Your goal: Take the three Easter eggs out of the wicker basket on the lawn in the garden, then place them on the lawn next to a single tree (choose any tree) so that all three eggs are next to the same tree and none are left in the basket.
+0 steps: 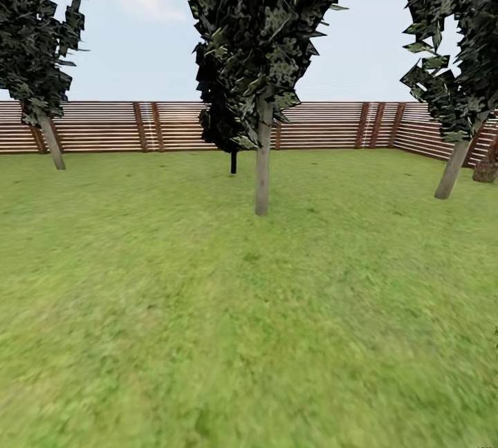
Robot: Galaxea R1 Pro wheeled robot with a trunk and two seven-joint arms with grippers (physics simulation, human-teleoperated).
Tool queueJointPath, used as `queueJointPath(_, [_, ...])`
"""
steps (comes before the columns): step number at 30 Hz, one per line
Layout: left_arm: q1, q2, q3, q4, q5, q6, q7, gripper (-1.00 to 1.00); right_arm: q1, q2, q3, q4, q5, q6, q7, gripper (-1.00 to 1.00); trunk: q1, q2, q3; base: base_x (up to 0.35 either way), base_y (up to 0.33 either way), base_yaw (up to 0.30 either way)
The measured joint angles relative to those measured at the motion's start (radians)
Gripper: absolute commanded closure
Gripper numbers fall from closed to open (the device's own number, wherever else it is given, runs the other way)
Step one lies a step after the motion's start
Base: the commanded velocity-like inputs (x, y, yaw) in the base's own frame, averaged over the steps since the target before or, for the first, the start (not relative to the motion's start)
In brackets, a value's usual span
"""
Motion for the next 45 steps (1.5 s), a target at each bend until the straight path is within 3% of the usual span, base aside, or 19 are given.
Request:
queueJointPath(25, [0.000,0.000,0.000,0.000,0.000,0.000,0.000,-1.00,0.000,0.000,-0.001,0.000,0.000,0.000,0.000,-1.00,0.000,0.000,0.000,0.326,0.000,-0.272])
queueJointPath(36, [0.000,0.000,0.000,0.000,0.000,0.000,0.000,-1.00,0.000,0.000,-0.001,0.000,0.001,0.001,0.000,-1.00,0.000,0.000,0.000,0.326,0.000,-0.033])
queueJointPath(45, [0.000,0.000,0.000,0.000,0.000,0.000,0.000,-1.00,0.000,0.000,0.000,0.000,0.000,0.000,0.000,-1.00,0.000,0.000,0.000,0.326,0.000,-0.238])
